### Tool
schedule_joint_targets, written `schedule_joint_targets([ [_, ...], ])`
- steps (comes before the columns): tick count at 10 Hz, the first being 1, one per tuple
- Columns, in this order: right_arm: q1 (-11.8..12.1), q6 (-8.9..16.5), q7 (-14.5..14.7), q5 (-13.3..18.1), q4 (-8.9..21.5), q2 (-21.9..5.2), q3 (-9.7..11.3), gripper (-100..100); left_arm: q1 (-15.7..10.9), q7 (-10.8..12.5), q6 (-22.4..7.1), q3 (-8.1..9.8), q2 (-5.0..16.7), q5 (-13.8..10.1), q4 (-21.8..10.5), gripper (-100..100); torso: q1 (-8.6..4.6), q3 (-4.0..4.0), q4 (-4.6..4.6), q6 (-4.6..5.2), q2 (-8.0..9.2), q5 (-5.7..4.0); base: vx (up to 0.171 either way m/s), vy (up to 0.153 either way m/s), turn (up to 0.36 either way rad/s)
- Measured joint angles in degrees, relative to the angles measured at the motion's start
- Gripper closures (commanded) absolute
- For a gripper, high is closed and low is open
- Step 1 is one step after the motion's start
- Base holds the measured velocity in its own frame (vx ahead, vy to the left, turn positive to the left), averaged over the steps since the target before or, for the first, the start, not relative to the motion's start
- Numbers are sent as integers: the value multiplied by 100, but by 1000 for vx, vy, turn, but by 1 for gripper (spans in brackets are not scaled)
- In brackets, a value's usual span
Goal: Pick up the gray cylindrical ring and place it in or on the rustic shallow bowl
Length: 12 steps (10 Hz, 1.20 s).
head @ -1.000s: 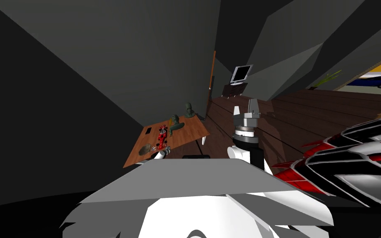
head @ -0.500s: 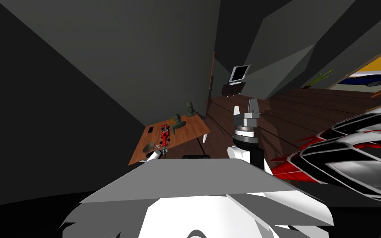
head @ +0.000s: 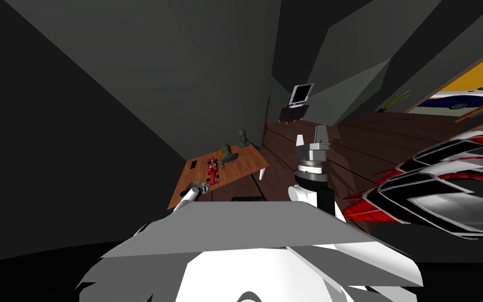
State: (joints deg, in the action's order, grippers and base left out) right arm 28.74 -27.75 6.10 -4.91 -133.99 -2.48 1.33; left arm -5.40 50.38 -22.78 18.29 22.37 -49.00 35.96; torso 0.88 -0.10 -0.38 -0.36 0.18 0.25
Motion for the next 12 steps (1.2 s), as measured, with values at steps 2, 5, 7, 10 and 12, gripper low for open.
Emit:
schedule_joint_targets([
  [2,0,0,0,0,0,0,0,0,42,259,-240,-5,175,174,313,100,8,4,1,-1,7,-2,-71,169,-16],
  [5,1,0,0,0,0,1,1,0,-101,136,-296,-13,387,20,193,100,-43,-8,-5,5,-12,-1,-31,87,17],
  [7,0,0,0,0,0,0,0,0,-120,440,-487,-22,535,208,470,100,-11,-1,-1,-1,-2,-5,-41,157,38],
  [10,1,0,0,0,0,0,0,0,-348,305,-495,-21,787,-35,396,100,-19,-12,0,0,-27,-8,9,116,47],
  [12,1,0,0,0,0,1,1,0,-251,607,-610,-6,824,196,815,-100,-51,-13,-6,3,-22,-2,5,27,-2],
])
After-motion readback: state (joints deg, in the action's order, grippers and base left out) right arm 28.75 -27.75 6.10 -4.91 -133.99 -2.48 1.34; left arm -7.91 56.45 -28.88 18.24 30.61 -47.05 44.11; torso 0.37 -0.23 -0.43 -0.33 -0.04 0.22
